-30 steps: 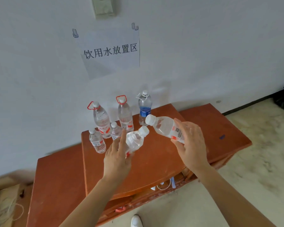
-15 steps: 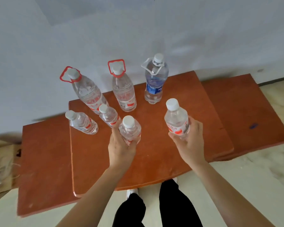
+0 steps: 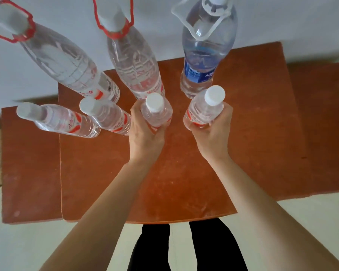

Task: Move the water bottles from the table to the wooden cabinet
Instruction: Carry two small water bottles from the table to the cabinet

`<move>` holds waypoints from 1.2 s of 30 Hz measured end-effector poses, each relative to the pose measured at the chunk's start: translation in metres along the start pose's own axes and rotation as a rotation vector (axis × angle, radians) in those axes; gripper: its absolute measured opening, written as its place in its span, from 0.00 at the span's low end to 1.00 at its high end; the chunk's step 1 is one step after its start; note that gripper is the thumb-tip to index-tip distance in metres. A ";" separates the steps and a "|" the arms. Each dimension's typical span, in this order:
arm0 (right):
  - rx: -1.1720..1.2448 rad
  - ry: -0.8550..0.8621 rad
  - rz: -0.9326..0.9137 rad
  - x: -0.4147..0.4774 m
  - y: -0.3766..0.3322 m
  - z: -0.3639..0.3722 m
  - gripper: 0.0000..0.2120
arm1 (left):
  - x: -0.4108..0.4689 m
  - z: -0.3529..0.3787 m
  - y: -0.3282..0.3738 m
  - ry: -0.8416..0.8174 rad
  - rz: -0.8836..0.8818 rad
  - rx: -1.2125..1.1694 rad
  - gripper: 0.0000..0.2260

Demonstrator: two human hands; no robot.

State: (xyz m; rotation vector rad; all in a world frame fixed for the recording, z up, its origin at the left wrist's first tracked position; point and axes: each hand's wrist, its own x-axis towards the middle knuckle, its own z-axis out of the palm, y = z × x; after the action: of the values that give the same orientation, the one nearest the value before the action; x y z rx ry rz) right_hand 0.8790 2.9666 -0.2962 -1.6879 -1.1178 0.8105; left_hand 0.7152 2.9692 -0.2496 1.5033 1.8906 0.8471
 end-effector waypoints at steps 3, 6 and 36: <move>-0.002 -0.026 -0.056 0.011 0.000 0.009 0.38 | 0.008 0.006 -0.004 -0.011 0.047 0.047 0.35; -0.053 -0.102 -0.125 0.011 0.001 0.012 0.36 | 0.014 0.007 -0.016 0.027 0.017 0.051 0.37; -0.730 0.395 -0.417 -0.110 -0.223 -0.120 0.27 | -0.023 -0.211 0.127 0.280 0.760 0.419 0.26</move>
State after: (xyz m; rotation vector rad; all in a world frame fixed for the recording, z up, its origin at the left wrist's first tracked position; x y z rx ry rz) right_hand 0.8720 2.8599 -0.0413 -1.9610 -1.5007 -0.2334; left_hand 0.6368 2.9410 -0.0169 2.5630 1.7469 1.0603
